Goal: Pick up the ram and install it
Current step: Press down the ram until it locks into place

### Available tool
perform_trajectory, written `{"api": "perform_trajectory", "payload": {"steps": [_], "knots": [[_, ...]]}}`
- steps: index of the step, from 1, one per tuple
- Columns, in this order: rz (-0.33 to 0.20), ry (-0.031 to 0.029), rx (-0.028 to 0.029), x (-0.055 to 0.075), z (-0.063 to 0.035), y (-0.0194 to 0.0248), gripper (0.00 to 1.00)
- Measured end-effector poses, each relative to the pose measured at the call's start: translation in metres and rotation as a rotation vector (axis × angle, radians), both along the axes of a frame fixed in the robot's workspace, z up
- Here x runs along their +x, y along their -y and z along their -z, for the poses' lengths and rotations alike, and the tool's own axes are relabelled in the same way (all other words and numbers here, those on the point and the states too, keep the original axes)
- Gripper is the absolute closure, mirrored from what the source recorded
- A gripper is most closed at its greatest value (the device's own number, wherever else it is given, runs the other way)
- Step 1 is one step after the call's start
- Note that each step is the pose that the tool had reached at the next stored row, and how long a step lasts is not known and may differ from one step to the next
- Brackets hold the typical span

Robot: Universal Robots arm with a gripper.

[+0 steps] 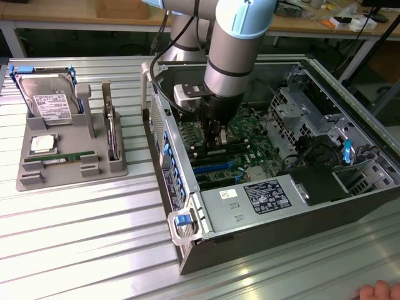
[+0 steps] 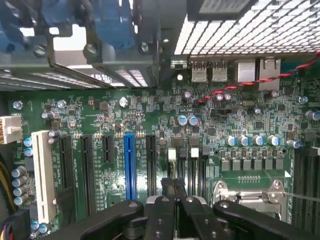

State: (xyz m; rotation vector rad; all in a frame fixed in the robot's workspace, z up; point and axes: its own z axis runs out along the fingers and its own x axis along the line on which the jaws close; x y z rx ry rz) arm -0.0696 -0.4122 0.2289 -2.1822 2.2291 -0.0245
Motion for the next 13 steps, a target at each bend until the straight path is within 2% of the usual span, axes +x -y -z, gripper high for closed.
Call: {"api": "perform_trajectory", "payload": {"steps": [8,10,13], "knots": [[0.000,0.0006,0.0009,0.000,0.0013,-0.0002,0.89],[0.000,0.0014,0.0028,0.000,-0.0044,-0.0004,0.89],[0.000,-0.0005,0.0010,0.000,-0.0152,-0.0002,0.89]]}}
